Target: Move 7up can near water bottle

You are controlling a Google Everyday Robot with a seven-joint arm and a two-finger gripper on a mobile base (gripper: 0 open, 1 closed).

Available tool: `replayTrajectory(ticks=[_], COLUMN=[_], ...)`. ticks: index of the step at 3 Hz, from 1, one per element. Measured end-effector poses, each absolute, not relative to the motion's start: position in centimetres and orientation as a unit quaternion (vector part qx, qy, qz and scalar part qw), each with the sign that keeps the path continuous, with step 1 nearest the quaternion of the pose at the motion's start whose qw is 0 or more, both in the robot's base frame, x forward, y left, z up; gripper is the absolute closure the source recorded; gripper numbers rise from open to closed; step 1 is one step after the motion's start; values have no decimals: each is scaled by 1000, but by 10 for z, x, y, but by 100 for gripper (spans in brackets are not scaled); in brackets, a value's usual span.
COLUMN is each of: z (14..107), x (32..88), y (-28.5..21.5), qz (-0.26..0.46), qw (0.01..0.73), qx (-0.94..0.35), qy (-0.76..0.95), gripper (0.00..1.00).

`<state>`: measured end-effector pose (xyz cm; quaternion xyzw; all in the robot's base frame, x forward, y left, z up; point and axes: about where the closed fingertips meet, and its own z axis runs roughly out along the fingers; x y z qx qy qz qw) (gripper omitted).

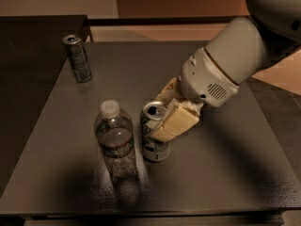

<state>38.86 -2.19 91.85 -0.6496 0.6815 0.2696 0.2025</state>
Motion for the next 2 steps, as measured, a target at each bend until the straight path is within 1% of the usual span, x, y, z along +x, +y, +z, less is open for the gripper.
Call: replayTrajectory(ticks=[2], z=[908], x=[379], y=[-17], qz=[280], qw=[207], qx=[-633], qy=[691], gripper=[35])
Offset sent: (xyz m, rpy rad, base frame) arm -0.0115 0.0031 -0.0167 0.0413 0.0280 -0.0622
